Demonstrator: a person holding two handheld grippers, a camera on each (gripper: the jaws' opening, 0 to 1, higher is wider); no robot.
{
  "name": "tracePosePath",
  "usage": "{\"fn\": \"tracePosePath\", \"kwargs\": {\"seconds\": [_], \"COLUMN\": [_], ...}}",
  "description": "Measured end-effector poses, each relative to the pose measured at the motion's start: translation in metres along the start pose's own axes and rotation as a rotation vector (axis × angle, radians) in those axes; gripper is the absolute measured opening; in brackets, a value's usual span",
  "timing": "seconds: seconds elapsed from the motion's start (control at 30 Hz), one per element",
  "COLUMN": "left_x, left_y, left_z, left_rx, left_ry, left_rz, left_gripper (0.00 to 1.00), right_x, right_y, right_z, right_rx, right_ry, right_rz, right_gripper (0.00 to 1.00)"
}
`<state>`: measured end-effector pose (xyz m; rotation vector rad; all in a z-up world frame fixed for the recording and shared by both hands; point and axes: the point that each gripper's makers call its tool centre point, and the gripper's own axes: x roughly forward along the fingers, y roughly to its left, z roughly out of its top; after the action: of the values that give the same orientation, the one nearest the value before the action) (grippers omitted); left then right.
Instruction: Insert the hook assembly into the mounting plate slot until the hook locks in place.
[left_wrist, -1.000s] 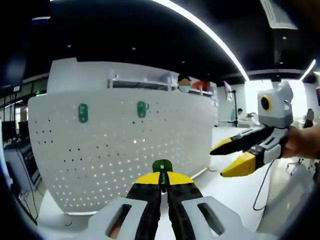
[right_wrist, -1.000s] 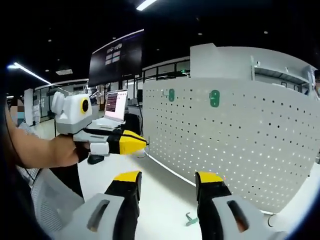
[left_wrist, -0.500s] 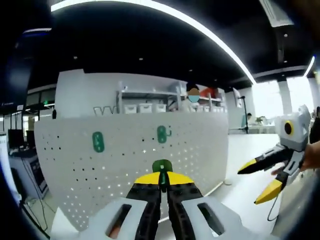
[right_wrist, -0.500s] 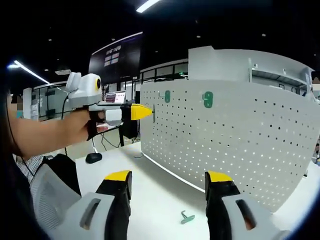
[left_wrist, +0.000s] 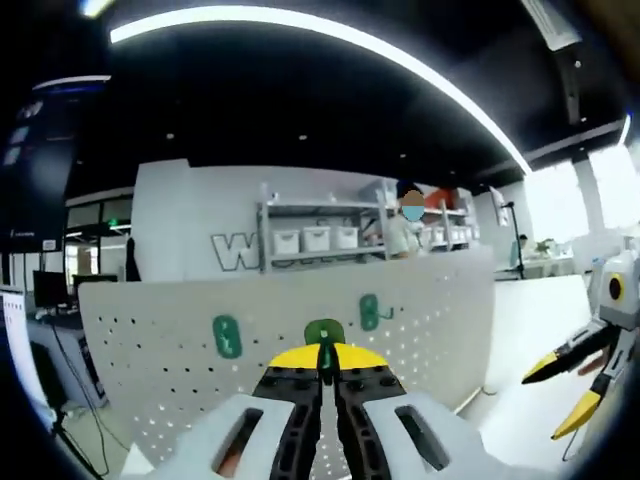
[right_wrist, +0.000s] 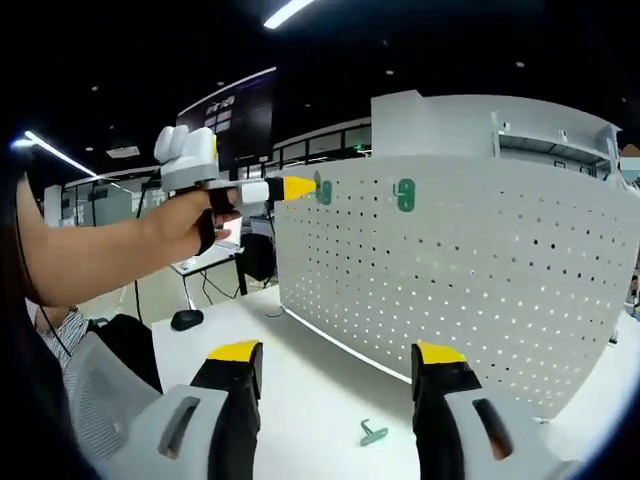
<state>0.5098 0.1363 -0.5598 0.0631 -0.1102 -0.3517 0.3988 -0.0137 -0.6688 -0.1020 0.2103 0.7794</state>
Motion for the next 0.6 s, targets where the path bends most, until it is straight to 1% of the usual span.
{"fn": "tracePosePath", "kwargs": {"seconds": [0.1,0.23,0.4,0.6], "left_x": [0.007,0.019,0.033,0.044], "left_y": [0.007,0.014,0.023,0.029], "left_z": [0.002,0.005,0.001,-0.003], "left_rx": [0.003,0.014,0.011,0.034], "left_ry": [-0.007,-0.012,-0.004,0.015], "left_rz": [0.026,0.045,0.072,0.103], "left_gripper": [0.03,0.03,0.03,0.03], "right_x": [0.0,0.0,-0.001,-0.004], "right_y": [-0.004,-0.011,-0.015,-0.02], "right_z": [-0.001,-0.002,-0.001,0.003], "right_rx": [0.009,0.028,0.042,0.046], "right_ry": [0.0,-0.004,-0.01,-0.022], "right_rz": [-0.001,-0.009,-0.009,-0.018], "right_gripper": [0.59,0.58,0.57,0.57]}}
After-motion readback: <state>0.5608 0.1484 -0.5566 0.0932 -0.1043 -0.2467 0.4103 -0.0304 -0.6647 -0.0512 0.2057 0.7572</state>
